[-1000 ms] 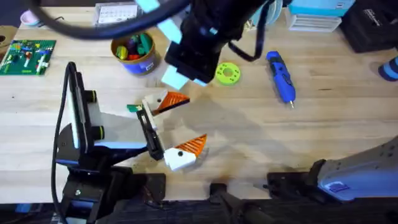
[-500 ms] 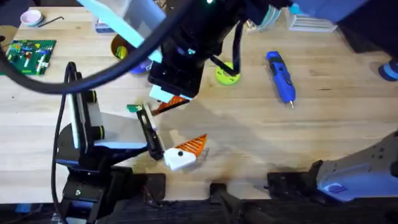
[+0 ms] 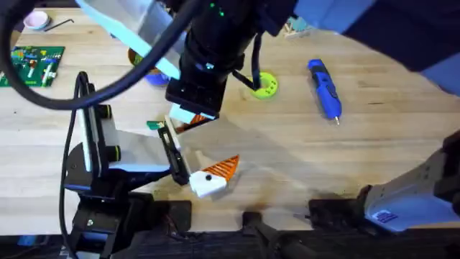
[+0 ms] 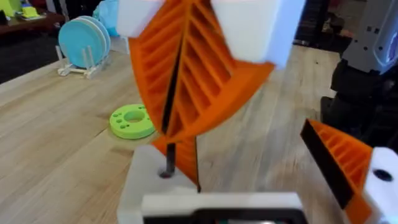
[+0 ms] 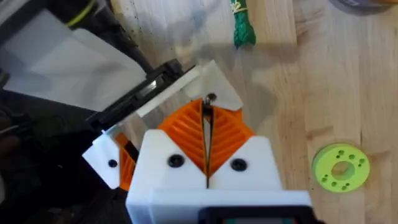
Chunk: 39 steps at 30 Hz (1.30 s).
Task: Pick up the gripper from the table and insert it into the empty holder that is missing its gripper. Then pick up a screw, insert it into the mounting hole, and use the screwdriver to tighten it. Finally, clean up the table by picking up the vegetable and placing it into the bucket.
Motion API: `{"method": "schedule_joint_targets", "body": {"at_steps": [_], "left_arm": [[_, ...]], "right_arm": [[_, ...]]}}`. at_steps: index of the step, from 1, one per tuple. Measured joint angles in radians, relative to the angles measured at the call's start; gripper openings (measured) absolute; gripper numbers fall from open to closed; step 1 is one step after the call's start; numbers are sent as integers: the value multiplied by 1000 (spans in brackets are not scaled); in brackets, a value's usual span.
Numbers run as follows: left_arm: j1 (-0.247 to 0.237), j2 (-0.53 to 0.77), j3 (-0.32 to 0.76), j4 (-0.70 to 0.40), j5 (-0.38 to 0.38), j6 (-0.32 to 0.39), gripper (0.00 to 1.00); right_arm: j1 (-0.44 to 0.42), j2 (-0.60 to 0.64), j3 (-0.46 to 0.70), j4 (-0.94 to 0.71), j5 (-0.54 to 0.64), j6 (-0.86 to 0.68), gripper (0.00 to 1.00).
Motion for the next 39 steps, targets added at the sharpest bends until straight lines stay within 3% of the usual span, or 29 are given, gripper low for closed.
{"method": "schedule_joint_targets", "body": {"at_steps": [39], "left_arm": [[0, 0, 0, 0, 0, 0, 993]], "right_arm": [[0, 20, 0, -9, 15, 0, 7]]}}
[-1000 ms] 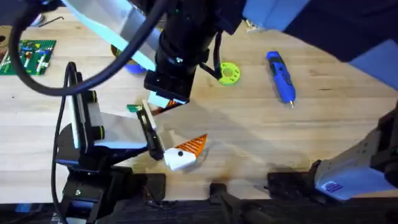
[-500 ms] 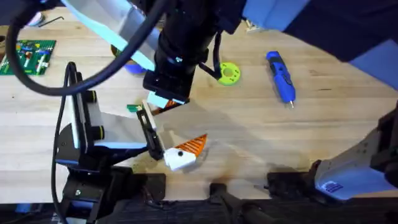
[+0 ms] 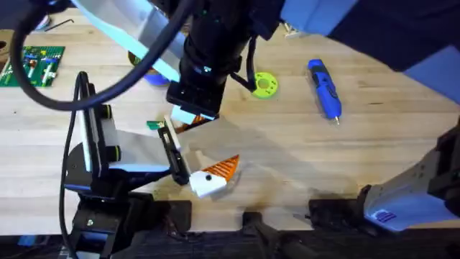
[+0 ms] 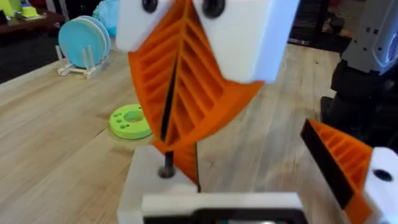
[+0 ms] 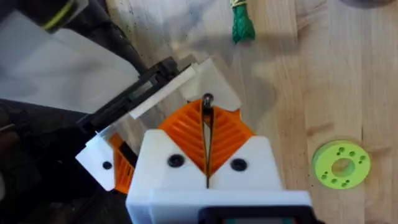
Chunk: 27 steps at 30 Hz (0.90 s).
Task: Pick up the gripper from the table and insert it into the empty holder that is missing its gripper. Then pick up a screw, insert it into the mounting hole, and use the screwdriver to tighten it. Finally, clean up the table by picking up the vegetable and placing it into the bucket.
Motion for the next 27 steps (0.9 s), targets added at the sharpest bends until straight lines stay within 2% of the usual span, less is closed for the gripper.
{"method": "schedule_joint_targets", "body": {"at_steps": [27], "left_arm": [[0, 0, 0, 0, 0, 0, 993]], "right_arm": [[0, 0, 0, 6, -6, 0, 7]]}}
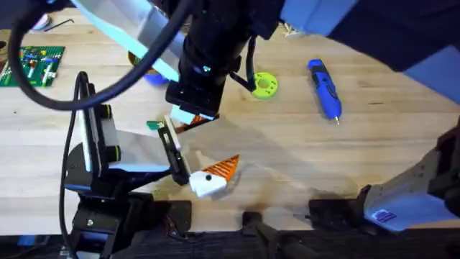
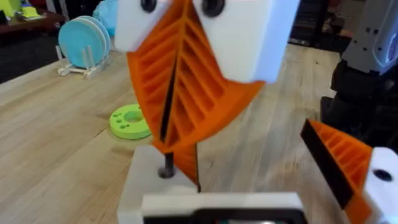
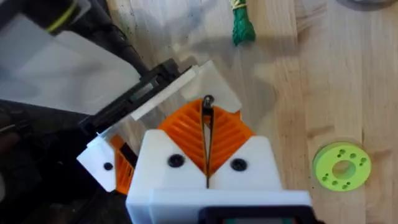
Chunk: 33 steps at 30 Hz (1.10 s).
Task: Pick up the gripper from the table and insert it into the empty holder that is missing its gripper. Then pick up a screw, insert it into the mounting hole, and use the screwdriver to tighten it. Finally, clean up the table by picking up the vegetable and placing it into the bucket.
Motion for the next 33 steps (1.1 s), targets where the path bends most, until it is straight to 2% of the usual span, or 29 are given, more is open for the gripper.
{"method": "schedule_joint_targets", "body": {"at_steps": [33], "left_arm": [[0, 0, 0, 0, 0, 0, 993]], "right_arm": [[1, 0, 0, -3, 3, 0, 7]]}}
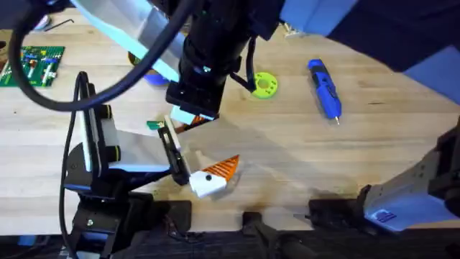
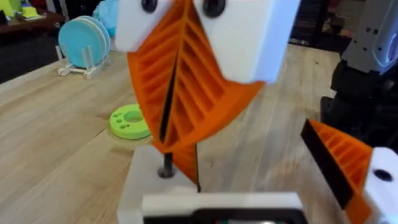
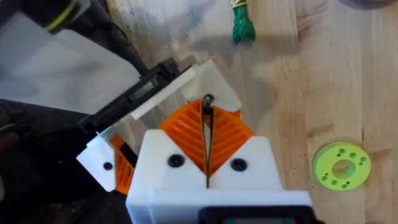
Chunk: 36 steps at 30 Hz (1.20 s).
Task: Pick up the gripper from the table and insert it into the empty holder that is missing its gripper. Then pick up a screw, insert it into the mounting hole, and use the screwdriver to tighten it. Finally, clean up the table by picking up the vegetable and placing it into the bucket.
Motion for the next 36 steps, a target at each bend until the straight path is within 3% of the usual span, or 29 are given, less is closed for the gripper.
{"method": "schedule_joint_targets", "body": {"at_steps": [36], "left_arm": [[1, 7, 0, -1, 3, -17, 993]], "right_arm": [[17, 52, 0, 0, 20, 4, 6]]}}
